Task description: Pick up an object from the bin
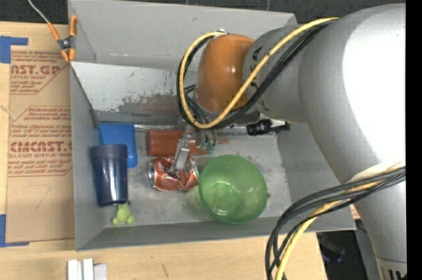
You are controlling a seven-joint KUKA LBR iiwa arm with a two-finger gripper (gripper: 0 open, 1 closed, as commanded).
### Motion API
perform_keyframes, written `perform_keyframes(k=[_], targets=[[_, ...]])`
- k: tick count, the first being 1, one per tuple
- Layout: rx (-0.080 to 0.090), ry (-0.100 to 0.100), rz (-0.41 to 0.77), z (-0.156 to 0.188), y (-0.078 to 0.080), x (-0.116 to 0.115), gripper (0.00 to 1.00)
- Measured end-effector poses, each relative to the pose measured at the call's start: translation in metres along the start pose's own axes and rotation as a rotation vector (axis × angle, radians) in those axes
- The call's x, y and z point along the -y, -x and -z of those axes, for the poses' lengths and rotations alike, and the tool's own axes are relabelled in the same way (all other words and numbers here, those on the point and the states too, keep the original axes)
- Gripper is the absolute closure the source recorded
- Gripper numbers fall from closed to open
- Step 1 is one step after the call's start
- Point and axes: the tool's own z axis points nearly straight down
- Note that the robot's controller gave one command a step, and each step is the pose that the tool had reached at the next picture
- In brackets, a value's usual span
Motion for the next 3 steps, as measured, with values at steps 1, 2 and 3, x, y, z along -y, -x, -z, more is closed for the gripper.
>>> perform_keyframes(k=[1,2,3], targets=[[-0.009,-0.003,0.052,-0.0026,-0.015,0.0146,1.0],[-0.009,-0.003,0.053,-0.0026,-0.015,0.0145,1.0],[-0.012,-0.004,0.053,0.0012,-0.0161,0.0146,1.0]])
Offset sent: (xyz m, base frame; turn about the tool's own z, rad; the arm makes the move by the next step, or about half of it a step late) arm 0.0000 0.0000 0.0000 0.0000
